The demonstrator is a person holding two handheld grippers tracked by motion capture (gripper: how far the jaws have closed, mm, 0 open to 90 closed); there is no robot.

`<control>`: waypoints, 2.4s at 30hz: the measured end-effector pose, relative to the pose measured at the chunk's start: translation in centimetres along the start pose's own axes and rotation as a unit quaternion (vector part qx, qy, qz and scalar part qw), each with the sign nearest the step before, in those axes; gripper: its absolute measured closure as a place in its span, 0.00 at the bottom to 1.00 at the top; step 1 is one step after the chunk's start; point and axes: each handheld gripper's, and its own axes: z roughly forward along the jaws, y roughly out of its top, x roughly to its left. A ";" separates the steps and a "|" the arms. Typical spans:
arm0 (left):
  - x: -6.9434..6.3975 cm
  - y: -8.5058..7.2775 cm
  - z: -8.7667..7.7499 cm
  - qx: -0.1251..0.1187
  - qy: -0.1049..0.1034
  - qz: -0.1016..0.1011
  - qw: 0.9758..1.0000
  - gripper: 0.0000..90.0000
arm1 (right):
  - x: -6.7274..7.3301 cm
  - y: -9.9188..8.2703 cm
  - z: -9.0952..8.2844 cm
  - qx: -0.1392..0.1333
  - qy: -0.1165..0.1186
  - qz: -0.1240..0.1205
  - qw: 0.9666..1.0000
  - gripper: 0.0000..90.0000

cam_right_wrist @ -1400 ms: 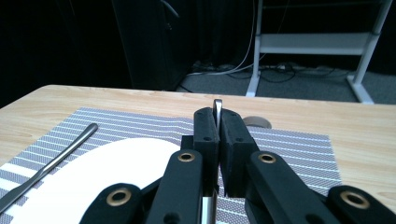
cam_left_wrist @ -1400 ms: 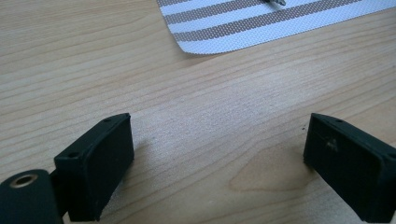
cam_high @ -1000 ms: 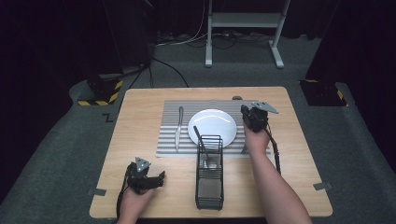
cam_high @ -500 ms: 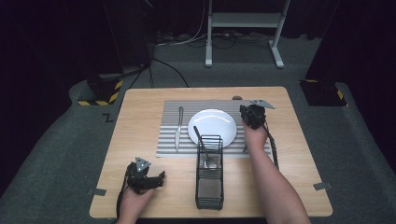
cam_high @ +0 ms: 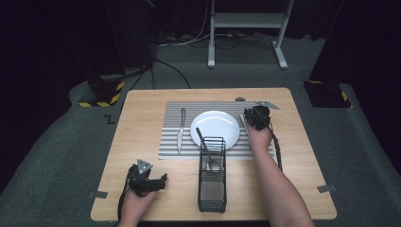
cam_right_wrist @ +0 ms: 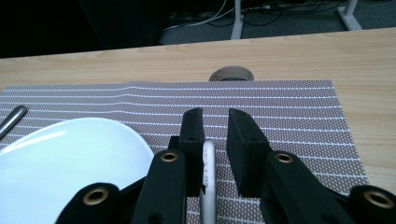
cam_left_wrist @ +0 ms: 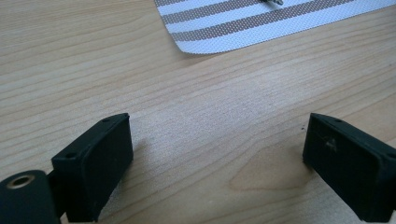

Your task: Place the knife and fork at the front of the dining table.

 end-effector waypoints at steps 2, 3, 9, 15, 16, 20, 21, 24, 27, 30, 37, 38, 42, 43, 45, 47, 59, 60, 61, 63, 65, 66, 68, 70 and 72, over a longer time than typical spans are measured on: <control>0.0 0.0 0.0 0.000 0.000 0.000 1.000 0.09 | 0.1 -0.1 -0.2 0.002 -0.001 -0.007 1.000 0.87; 0.0 0.0 0.0 0.000 0.000 0.000 1.000 0.09 | 0.1 -0.2 -0.4 0.004 -0.001 -0.013 1.000 0.87; 0.0 0.0 0.0 0.000 0.000 0.000 1.000 0.09 | 0.3 -1.2 -1.8 0.011 0.001 -0.037 0.999 0.94; 0.0 0.0 0.0 0.000 0.000 0.000 1.000 0.09 | 0.2 -2.7 -4.4 0.013 -0.005 -0.071 0.997 0.97; 0.0 0.0 0.0 0.000 0.000 0.000 1.000 0.09 | 0.1 -3.1 -5.0 0.013 -0.007 -0.076 0.997 0.97; 0.0 0.0 0.0 0.000 0.000 0.000 1.000 0.09 | -0.8 -4.9 -7.2 0.023 -0.015 -0.086 0.996 0.98; 0.0 0.0 0.0 -0.001 0.000 -0.001 1.000 0.09 | -1.1 -5.4 -7.7 0.027 -0.017 -0.083 0.996 0.98; 0.0 0.0 0.0 0.000 0.000 0.000 1.000 0.09 | -1.9 -6.8 -9.0 0.034 -0.023 -0.084 0.996 0.98; 0.0 0.0 0.0 0.000 0.000 -0.001 1.000 0.09 | -2.2 -7.8 -9.8 0.042 -0.026 -0.089 0.995 0.98; 0.0 0.0 0.0 0.000 0.000 -0.001 1.000 0.09 | -2.0 -8.3 -10.2 0.045 -0.025 -0.096 0.994 0.98; 0.0 0.0 0.0 -0.001 0.001 -0.001 1.000 0.09 | -1.0 -9.3 -10.5 0.047 -0.021 -0.102 0.993 0.99; 0.0 0.0 0.0 -0.001 0.002 -0.001 1.000 0.09 | -0.8 -9.5 -10.5 0.048 -0.017 -0.102 0.993 0.99; 0.0 -0.1 0.0 -0.001 0.001 -0.002 1.000 0.10 | 0.0 -9.9 -10.7 0.048 -0.008 -0.109 0.993 0.99; 0.0 -0.1 0.0 -0.001 0.001 -0.002 1.000 0.10 | 0.2 -10.0 -10.7 0.047 -0.006 -0.110 0.993 0.99; 0.0 -0.1 0.0 -0.002 0.001 -0.003 1.000 0.10 | 0.6 -10.1 -10.9 0.045 -0.002 -0.113 0.993 0.99; -0.1 -0.1 0.0 -0.002 0.001 -0.003 1.000 0.10 | 0.7 -10.2 -11.0 0.045 0.001 -0.112 0.993 0.99; 0.0 -0.1 0.0 -0.001 0.001 -0.002 1.000 0.10 | 1.4 -10.8 -11.4 0.039 0.015 -0.115 0.992 0.94; 0.0 -0.1 0.0 -0.001 0.001 -0.003 1.000 0.10 | 1.3 -10.8 -11.5 0.034 0.015 -0.113 0.993 0.92; 0.0 -0.1 -0.1 -0.001 0.001 -0.002 1.000 0.10 | 1.1 -10.7 -11.6 0.028 0.018 -0.108 0.994 0.89; -0.1 -0.1 -0.1 -0.001 0.001 -0.003 1.000 0.10 | 0.8 -10.7 -12.0 0.017 0.017 -0.101 0.995 0.86; 0.0 -0.1 -0.1 -0.001 0.002 -0.002 1.000 0.10 | 0.6 -10.6 -12.6 0.003 0.019 -0.096 0.995 0.80; -0.1 -0.1 -0.1 -0.001 0.001 -0.003 1.000 0.10 | 0.5 -10.5 -13.0 -0.010 0.026 -0.095 0.995 0.76; 0.0 -0.1 -0.1 -0.001 0.002 -0.002 1.000 0.10 | 0.4 -10.3 -13.6 -0.030 0.037 -0.096 0.994 0.74; -0.1 -0.1 -0.1 -0.001 0.002 -0.002 1.000 0.10 | 0.5 -9.9 -14.4 -0.053 0.058 -0.094 0.993 0.67; -0.1 -0.1 0.0 -0.002 0.002 -0.003 1.000 0.10 | 0.9 -9.4 -15.4 -0.080 0.076 -0.094 0.989 0.66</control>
